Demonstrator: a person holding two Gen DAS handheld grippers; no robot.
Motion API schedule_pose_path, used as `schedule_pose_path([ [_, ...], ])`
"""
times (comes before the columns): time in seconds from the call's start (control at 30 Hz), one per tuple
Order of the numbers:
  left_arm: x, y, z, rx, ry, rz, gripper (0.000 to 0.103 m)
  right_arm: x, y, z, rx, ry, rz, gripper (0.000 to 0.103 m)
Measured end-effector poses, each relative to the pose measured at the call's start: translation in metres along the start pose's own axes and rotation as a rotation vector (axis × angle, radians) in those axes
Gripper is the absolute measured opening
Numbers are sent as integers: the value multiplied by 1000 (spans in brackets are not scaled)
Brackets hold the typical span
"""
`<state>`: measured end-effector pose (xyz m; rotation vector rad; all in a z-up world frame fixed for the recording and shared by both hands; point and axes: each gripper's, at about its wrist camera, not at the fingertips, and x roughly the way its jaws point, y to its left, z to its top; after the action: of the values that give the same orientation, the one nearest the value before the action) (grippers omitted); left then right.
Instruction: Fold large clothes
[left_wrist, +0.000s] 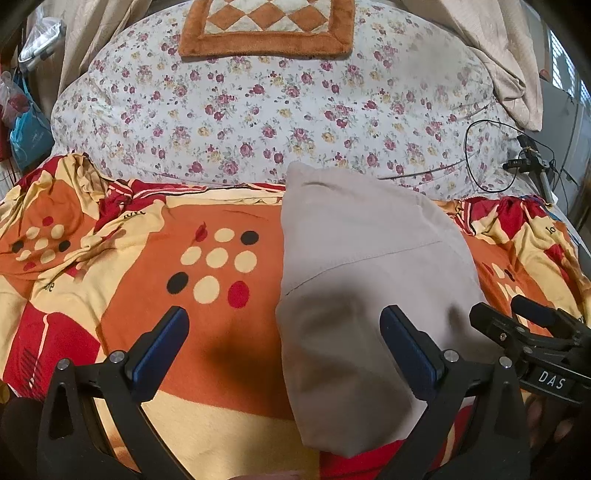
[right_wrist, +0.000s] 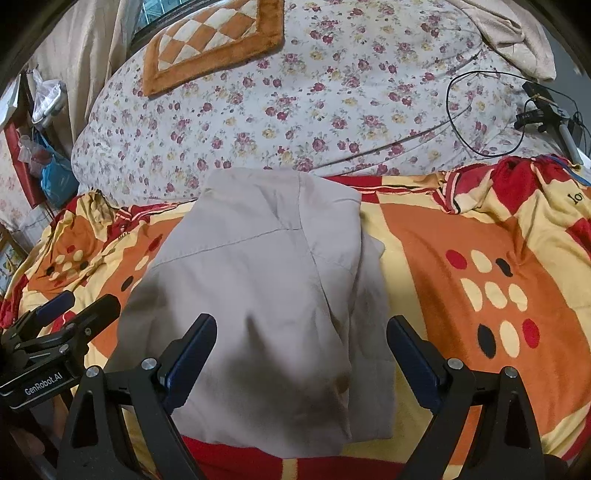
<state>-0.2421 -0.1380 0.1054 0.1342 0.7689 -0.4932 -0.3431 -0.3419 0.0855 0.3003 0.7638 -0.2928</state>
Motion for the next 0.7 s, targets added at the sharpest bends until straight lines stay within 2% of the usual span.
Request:
schedule_pose_path([
  [0.7,5,0,-4,9,13,11,103,4,-1,-1,6,8,-4,94],
])
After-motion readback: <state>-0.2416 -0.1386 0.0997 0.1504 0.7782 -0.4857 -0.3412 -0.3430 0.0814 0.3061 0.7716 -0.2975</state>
